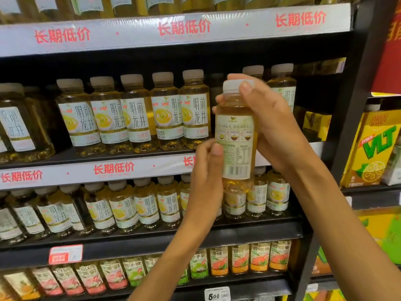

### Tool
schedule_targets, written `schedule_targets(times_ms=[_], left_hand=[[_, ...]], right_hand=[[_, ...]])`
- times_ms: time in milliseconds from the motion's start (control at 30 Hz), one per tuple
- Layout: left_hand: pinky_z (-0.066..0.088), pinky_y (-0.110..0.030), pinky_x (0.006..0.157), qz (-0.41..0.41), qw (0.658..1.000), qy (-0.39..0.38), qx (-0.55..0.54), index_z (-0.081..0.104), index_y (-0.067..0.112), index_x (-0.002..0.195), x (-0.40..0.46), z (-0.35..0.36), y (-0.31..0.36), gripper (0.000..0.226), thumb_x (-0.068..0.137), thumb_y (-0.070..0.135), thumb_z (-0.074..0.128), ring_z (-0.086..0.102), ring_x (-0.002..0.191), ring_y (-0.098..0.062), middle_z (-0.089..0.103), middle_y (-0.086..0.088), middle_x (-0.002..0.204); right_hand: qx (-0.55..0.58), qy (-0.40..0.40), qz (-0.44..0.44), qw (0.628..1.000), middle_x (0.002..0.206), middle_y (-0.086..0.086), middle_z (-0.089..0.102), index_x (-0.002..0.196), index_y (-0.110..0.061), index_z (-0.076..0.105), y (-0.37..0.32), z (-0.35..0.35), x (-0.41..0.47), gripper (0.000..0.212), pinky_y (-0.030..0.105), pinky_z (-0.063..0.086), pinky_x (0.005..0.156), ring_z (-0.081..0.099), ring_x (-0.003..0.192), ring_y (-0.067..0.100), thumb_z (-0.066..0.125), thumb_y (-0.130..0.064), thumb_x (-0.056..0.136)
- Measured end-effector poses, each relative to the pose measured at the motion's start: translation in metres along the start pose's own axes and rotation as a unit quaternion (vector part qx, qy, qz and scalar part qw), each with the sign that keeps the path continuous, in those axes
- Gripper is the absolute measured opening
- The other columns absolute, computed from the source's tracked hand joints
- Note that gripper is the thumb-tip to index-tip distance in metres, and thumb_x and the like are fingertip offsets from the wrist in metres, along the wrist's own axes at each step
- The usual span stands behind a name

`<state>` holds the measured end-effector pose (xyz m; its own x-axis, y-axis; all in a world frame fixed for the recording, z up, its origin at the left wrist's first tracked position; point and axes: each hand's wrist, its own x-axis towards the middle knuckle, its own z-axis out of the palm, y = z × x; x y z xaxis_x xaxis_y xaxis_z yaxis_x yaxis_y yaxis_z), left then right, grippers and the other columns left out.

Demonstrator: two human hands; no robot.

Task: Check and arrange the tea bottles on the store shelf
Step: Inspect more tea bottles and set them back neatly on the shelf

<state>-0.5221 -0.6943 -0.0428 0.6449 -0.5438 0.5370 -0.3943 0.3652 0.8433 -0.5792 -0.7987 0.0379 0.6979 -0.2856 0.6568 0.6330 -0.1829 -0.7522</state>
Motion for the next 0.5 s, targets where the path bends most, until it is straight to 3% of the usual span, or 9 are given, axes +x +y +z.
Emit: schedule_targets(times_ms=[67, 167, 267, 333, 400, 500], left_hand=[[0.046, -0.008, 0.08, 0.028, 0.998, 0.039, 0.048, 0.04, 0.044, 0.117, 0.008, 0.003, -0.003, 0.039, 0.085, 0.064, 0.048, 0.056, 0.108, 0.009, 0.058, 0.021, 0.116], [0.033, -0.001, 0.095, 0.062, 0.983, 0.023, 0.173, 0.018, 0.039, 0.138, 0.019, 0.013, -0.012, 0.075, 0.082, 0.047, 0.067, 0.034, 0.126, 0.014, 0.034, 0.019, 0.143], [0.019, 0.01, 0.09, 0.099, 0.963, 0.049, 0.247, 0.014, 0.017, 0.149, 0.035, 0.018, -0.018, 0.085, 0.086, 0.032, 0.069, 0.019, 0.112, 0.033, 0.023, 0.016, 0.133], [0.027, 0.004, 0.093, 0.114, 0.955, 0.072, 0.266, 0.019, 0.013, 0.148, 0.043, 0.017, -0.019, 0.08, 0.087, 0.032, 0.067, 0.03, 0.112, 0.02, 0.028, 0.008, 0.131], [0.037, -0.013, 0.101, 0.123, 0.942, 0.097, 0.296, 0.027, 0.011, 0.146, 0.047, 0.017, -0.022, 0.076, 0.086, 0.035, 0.068, 0.036, 0.117, -0.001, 0.035, -0.002, 0.128], [0.04, -0.025, 0.096, 0.158, 0.896, 0.172, 0.377, 0.039, 0.007, 0.141, 0.049, 0.016, -0.026, 0.077, 0.08, 0.041, 0.073, 0.028, 0.11, -0.009, 0.036, -0.008, 0.119]], right_hand=[[-0.062, 0.057, -0.027, 0.996, 0.114, 0.005, 0.066, 0.126, -0.018, 0.05, 0.0, 0.002, 0.003, 0.03, 0.033, 0.054, 0.087, 0.064, 0.105, 0.016, 0.051, -0.025, 0.097], [-0.113, 0.104, -0.033, 0.988, 0.121, 0.004, 0.061, 0.127, -0.021, 0.047, 0.002, 0.006, 0.012, 0.034, 0.034, 0.053, 0.093, 0.061, 0.109, 0.012, 0.055, -0.028, 0.095], [-0.165, 0.105, -0.02, 0.98, 0.125, -0.003, 0.056, 0.13, -0.026, 0.045, 0.005, 0.004, 0.021, 0.036, 0.033, 0.049, 0.098, 0.054, 0.116, 0.008, 0.054, -0.033, 0.095], [-0.148, 0.087, -0.003, 0.985, 0.122, -0.008, 0.056, 0.135, -0.026, 0.044, 0.006, -0.001, 0.026, 0.038, 0.032, 0.047, 0.1, 0.055, 0.113, 0.004, 0.051, -0.029, 0.097], [-0.124, 0.055, 0.004, 0.991, 0.125, -0.006, 0.057, 0.139, -0.023, 0.043, 0.006, -0.01, 0.03, 0.042, 0.034, 0.044, 0.104, 0.055, 0.116, 0.006, 0.05, -0.019, 0.098], [-0.142, 0.03, -0.023, 0.989, 0.126, 0.0, 0.06, 0.137, -0.021, 0.046, 0.007, -0.021, 0.032, 0.043, 0.033, 0.045, 0.103, 0.056, 0.118, 0.007, 0.056, -0.013, 0.095]])
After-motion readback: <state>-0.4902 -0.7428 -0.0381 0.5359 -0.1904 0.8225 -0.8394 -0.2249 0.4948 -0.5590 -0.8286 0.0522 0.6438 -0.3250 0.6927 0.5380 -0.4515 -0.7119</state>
